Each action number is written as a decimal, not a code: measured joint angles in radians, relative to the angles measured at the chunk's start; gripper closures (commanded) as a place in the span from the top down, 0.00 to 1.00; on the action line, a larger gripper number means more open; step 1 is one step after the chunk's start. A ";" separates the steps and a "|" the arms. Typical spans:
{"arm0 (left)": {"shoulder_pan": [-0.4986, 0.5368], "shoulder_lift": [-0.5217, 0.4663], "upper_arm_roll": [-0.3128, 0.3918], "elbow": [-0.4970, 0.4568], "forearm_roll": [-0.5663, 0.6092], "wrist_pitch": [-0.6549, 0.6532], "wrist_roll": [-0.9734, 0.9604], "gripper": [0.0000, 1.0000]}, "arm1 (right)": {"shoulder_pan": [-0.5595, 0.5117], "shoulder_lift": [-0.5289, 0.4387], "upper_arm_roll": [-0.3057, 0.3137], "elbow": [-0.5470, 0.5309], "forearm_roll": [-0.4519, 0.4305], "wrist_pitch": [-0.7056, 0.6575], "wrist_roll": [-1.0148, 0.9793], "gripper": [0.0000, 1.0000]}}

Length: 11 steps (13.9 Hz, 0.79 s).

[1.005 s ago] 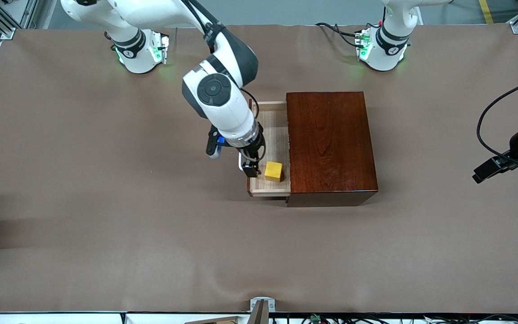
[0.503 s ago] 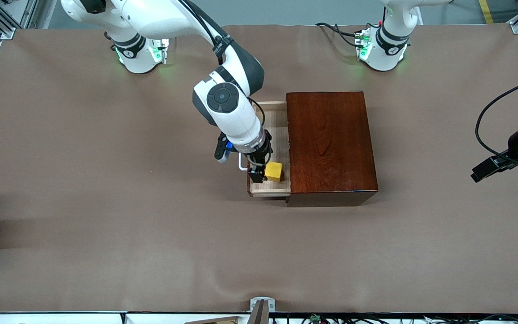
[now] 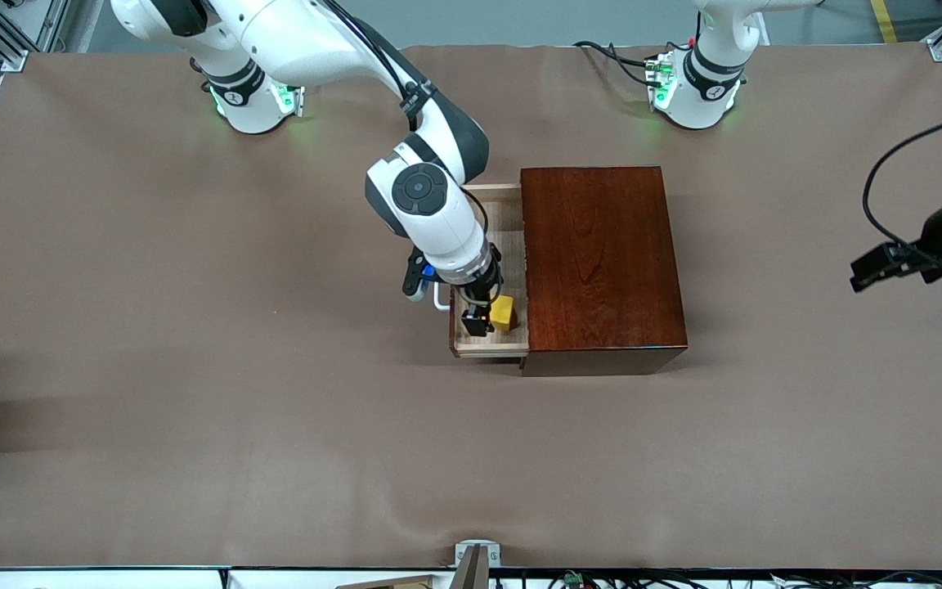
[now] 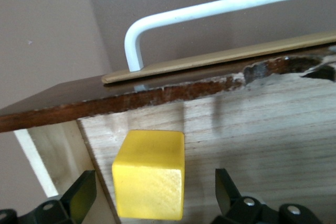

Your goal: Open drawer, take yellow block, close drawer

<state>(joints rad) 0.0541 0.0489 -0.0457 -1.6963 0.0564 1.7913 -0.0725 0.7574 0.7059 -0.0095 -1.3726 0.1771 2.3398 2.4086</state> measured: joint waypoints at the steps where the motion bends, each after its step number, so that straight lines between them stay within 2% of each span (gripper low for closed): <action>1: 0.000 -0.032 0.000 -0.045 0.000 -0.001 0.016 1.00 | 0.000 0.004 -0.001 0.000 0.000 0.005 0.000 0.81; 4: -0.001 -0.129 -0.006 -0.155 0.000 -0.008 0.075 1.00 | 0.003 0.007 -0.002 0.000 -0.005 0.017 0.000 0.25; 5: -0.001 -0.148 -0.013 -0.171 0.000 -0.014 0.084 1.00 | 0.006 0.007 -0.002 0.000 -0.009 0.019 0.000 0.17; 8: -0.002 -0.156 -0.034 -0.155 0.000 -0.016 0.086 1.00 | 0.013 0.006 -0.003 0.010 -0.033 0.017 0.000 0.17; 11: -0.008 -0.132 -0.036 -0.095 -0.007 -0.018 0.086 1.00 | 0.011 -0.007 -0.014 0.048 -0.035 -0.081 0.000 0.17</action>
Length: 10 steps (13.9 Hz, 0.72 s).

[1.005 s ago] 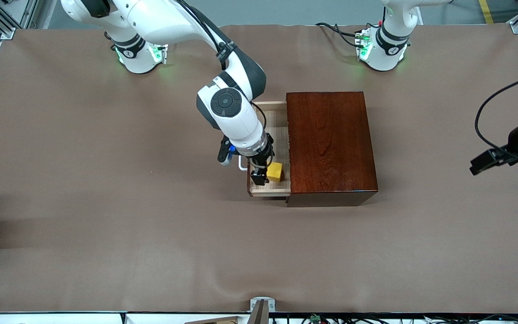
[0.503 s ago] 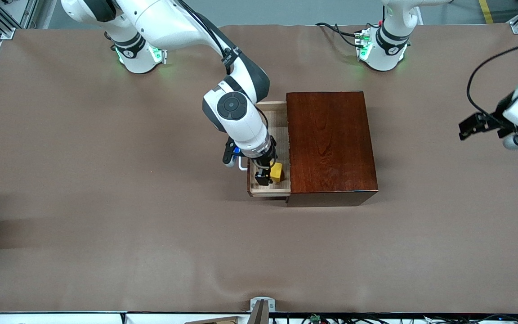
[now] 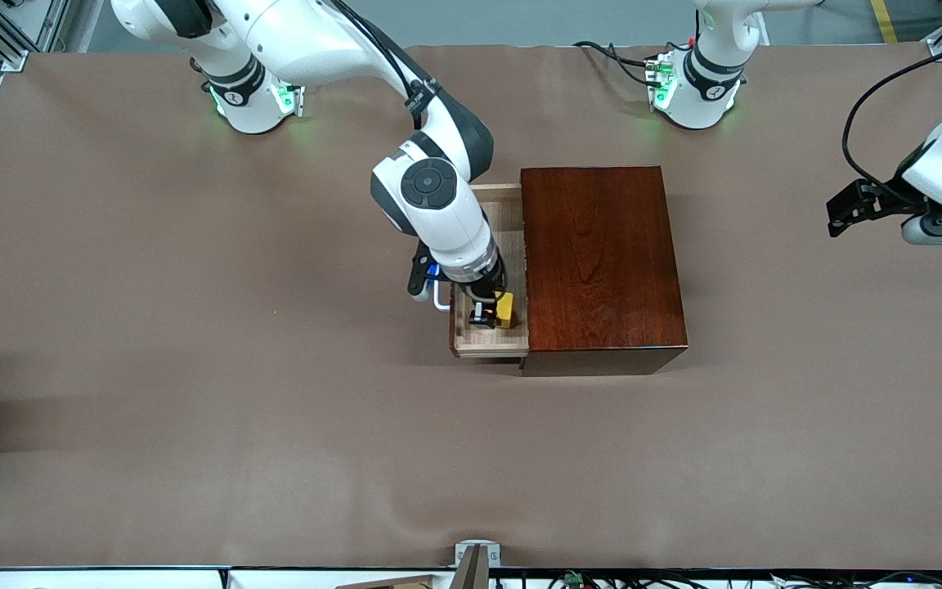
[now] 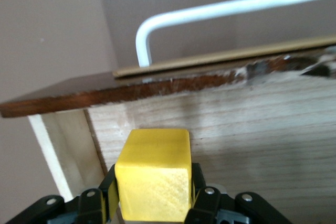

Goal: Open drawer, take yellow block, close drawer
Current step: 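Lift the yellow cube out with the right gripper and carry it aside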

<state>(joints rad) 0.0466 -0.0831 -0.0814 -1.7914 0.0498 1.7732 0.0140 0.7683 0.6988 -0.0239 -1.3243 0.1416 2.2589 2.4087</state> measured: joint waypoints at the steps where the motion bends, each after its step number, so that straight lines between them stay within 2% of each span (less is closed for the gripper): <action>1: -0.009 0.012 -0.001 0.023 -0.006 -0.008 0.000 1.00 | -0.005 -0.014 -0.002 0.021 0.000 -0.047 0.000 0.17; 5: -0.057 0.039 -0.010 0.080 -0.009 -0.037 -0.002 1.00 | -0.054 -0.132 -0.005 0.072 0.012 -0.255 -0.085 0.13; 6: -0.058 0.044 -0.011 0.095 -0.009 -0.052 -0.002 1.00 | -0.076 -0.168 -0.006 0.073 0.020 -0.317 -0.171 0.12; 7: -0.058 0.051 -0.010 0.116 -0.009 -0.068 -0.002 1.00 | -0.102 -0.200 -0.007 0.073 0.026 -0.394 -0.286 0.01; 10: -0.058 0.084 -0.009 0.191 -0.009 -0.126 -0.002 1.00 | -0.180 -0.272 -0.016 0.060 0.030 -0.606 -0.667 0.00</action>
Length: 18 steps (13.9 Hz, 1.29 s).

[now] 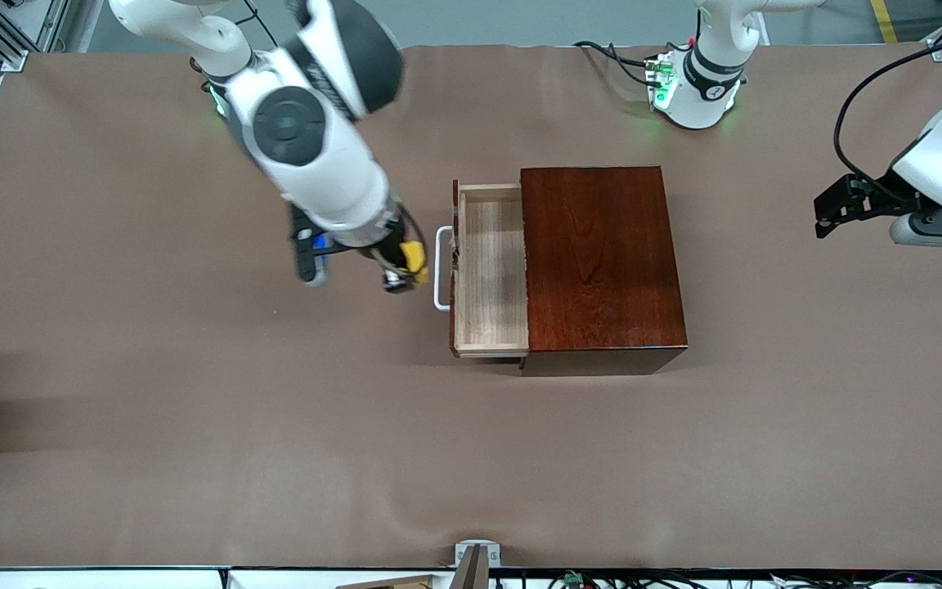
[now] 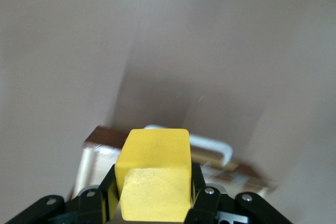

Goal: Open drawer, take yellow block, close drawer
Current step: 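Lift the yellow cube out with the right gripper and carry it aside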

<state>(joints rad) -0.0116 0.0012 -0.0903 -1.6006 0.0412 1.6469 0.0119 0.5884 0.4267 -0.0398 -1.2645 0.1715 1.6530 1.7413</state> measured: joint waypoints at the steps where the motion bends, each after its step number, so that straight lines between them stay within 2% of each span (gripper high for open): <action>1: 0.000 0.010 0.000 0.016 0.000 -0.011 0.000 1.00 | -0.031 -0.027 -0.005 -0.027 -0.001 -0.028 -0.121 0.00; 6: 0.006 0.025 0.002 0.035 -0.010 -0.064 0.002 1.00 | -0.277 -0.230 -0.017 -0.294 -0.049 -0.048 -0.790 0.00; 9: 0.011 0.026 0.002 0.036 -0.016 -0.069 0.002 1.00 | -0.476 -0.284 -0.020 -0.382 -0.066 -0.036 -1.223 0.00; 14: 0.016 0.026 0.010 0.037 -0.017 -0.073 0.002 1.00 | -0.762 -0.257 -0.022 -0.436 -0.121 0.093 -1.771 0.00; 18: 0.016 0.026 0.010 0.038 -0.017 -0.087 0.002 1.00 | -0.922 -0.138 -0.021 -0.449 -0.132 0.287 -2.045 0.00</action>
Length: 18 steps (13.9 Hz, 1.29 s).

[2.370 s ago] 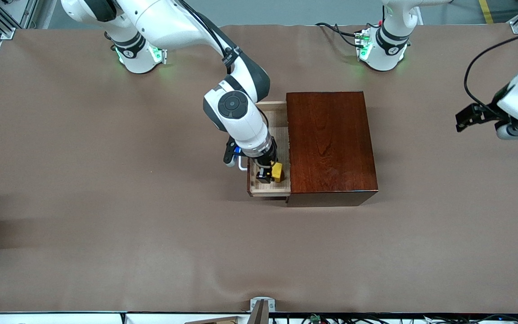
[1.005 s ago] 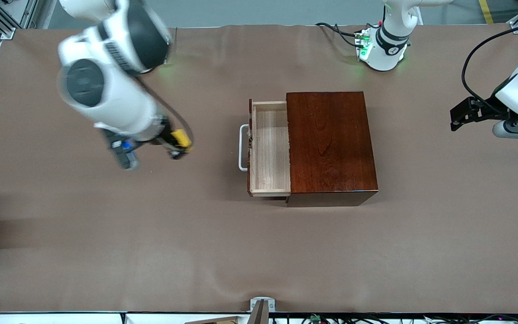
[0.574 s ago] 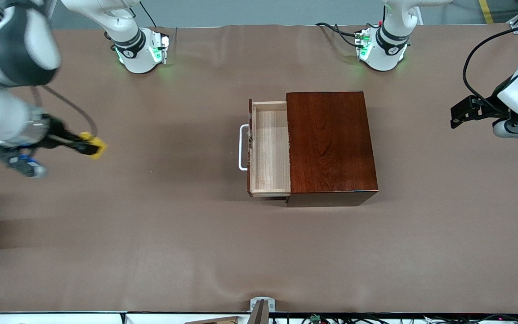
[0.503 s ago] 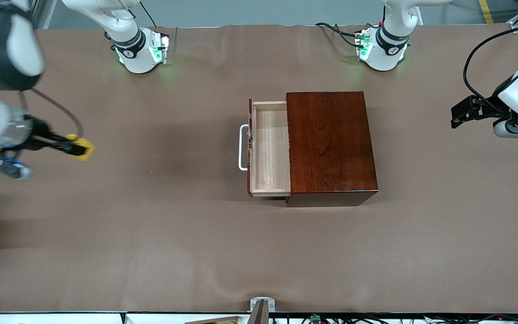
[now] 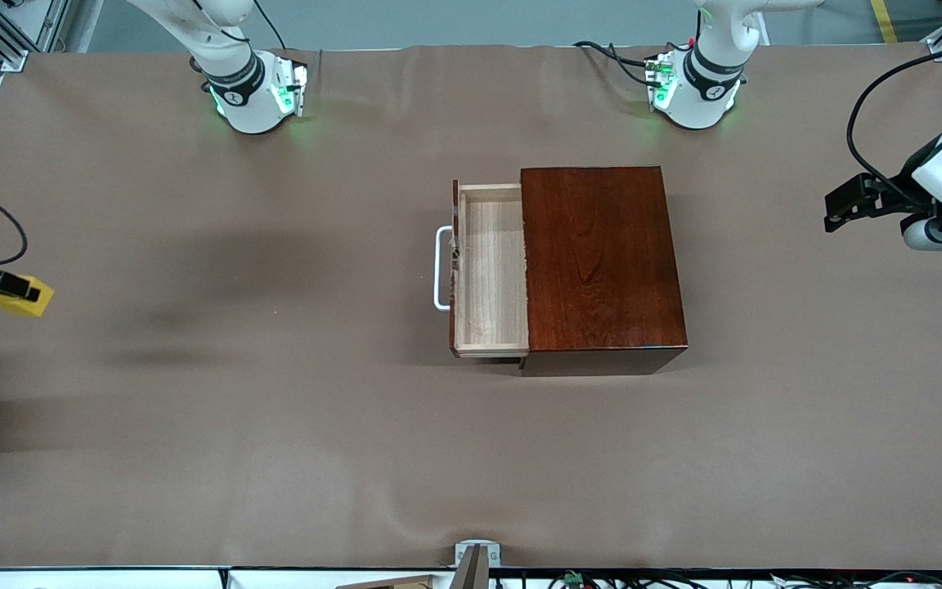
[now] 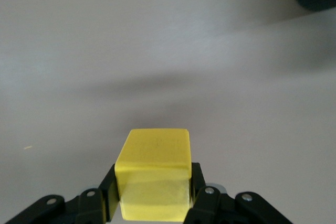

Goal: Open drawer, take yellow block, close drawer
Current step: 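Lift the yellow cube out with the right gripper and carry it aside, then lower the cube onto the table, open the right gripper and withdraw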

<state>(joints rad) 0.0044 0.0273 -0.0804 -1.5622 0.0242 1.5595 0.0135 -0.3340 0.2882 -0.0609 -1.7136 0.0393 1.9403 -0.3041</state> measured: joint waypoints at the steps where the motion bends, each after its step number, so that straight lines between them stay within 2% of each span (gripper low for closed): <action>1: 0.000 0.000 0.000 0.001 0.000 -0.006 0.000 1.00 | -0.020 0.039 0.000 0.001 0.000 0.058 -0.050 0.00; 6: -0.001 -0.001 -0.002 0.012 0.000 -0.028 0.000 1.00 | -0.063 0.214 0.003 0.029 0.000 0.209 -0.185 0.00; 9: -0.001 -0.001 -0.002 0.013 0.000 -0.031 0.000 1.00 | -0.080 0.290 0.003 0.041 -0.001 0.226 -0.209 0.00; 13: -0.002 0.000 -0.001 0.013 0.000 -0.032 0.000 1.00 | -0.079 0.355 0.012 0.067 -0.002 0.228 -0.175 0.00; 18: -0.002 0.000 0.013 0.013 0.000 -0.035 0.000 1.00 | -0.051 0.409 0.025 0.188 -0.006 0.224 -0.141 0.00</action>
<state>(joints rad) 0.0021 0.0273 -0.0673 -1.5490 0.0241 1.5244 0.0135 -0.3847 0.6969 -0.0363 -1.5253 0.0336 2.1647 -0.4449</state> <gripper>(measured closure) 0.000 0.441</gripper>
